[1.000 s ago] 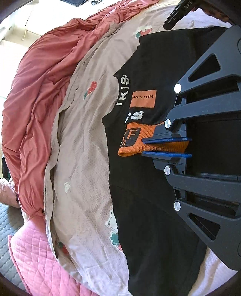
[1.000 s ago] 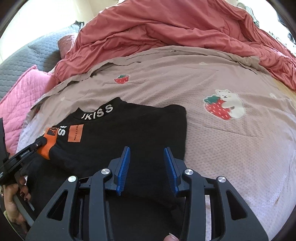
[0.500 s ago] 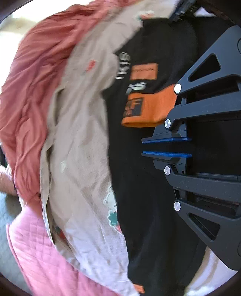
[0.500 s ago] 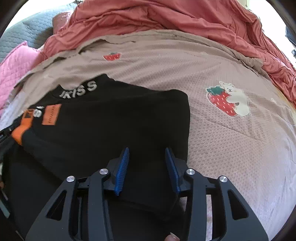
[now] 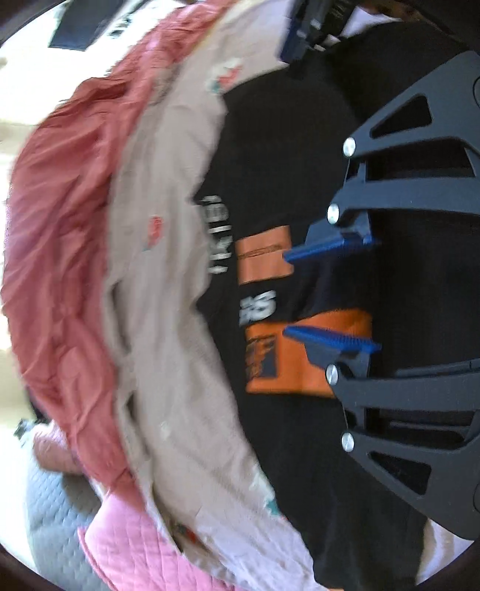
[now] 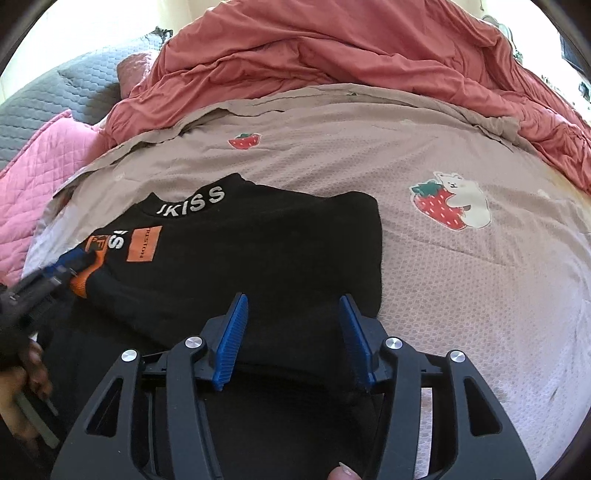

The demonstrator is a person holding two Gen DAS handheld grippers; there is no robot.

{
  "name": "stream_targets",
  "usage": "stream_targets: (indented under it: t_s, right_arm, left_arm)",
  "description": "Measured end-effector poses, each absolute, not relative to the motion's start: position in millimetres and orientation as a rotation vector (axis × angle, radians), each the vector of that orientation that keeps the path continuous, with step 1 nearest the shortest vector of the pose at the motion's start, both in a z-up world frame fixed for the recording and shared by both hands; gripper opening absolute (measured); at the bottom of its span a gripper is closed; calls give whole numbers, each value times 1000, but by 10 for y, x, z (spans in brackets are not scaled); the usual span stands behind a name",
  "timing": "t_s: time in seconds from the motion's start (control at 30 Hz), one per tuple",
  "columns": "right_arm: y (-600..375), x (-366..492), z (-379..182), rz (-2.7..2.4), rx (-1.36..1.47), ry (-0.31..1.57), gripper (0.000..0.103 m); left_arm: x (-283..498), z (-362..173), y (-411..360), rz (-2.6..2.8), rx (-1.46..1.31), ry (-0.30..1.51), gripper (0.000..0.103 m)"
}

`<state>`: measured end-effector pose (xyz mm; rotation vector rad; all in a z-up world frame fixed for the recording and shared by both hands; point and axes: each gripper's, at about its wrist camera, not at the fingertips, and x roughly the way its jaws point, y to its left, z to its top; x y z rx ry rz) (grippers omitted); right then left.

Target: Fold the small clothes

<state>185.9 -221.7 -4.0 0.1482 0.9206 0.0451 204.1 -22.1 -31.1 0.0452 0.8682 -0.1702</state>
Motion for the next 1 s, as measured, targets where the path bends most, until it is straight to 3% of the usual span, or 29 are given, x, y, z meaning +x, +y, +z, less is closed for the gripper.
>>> stream_targets:
  t_s: [0.1,0.27,0.57,0.67,0.73,0.8,0.87,0.93,1.0]
  right_arm:
    - [-2182,1885,-66,55,137,937,57]
    - [-2231,1932,-311,-12,98,1033,58]
    - [-2244,1857,-219,15,145,1001,65]
    - [-2256,1789,-147,26,172,983,70]
    - [-2258,1734,-94,26,183,967,72]
    - [-2266,1686,-49,27,199,953,86]
    - [-2270,1633,-6,22,204,935,92]
    - [-2259,1608,39,18,193,922,92]
    - [-2256,1587,74,5,185,914,92]
  left_arm:
    - [2079,-548,-221,-124,82,966,36]
    - [2068,-547,-114,-142,29,962,37]
    - [2099,-475,-122,-135,23,948,40]
    - [2094,-445,-115,-132,17,941,47]
    - [2088,-420,-102,-127,14,934,57]
    - [2081,-396,-83,-113,11,928,61]
    - [2067,-383,-65,-95,8,927,69]
    - [2041,-351,-49,-86,4,919,81]
    - [2013,-316,-22,-75,0,906,83]
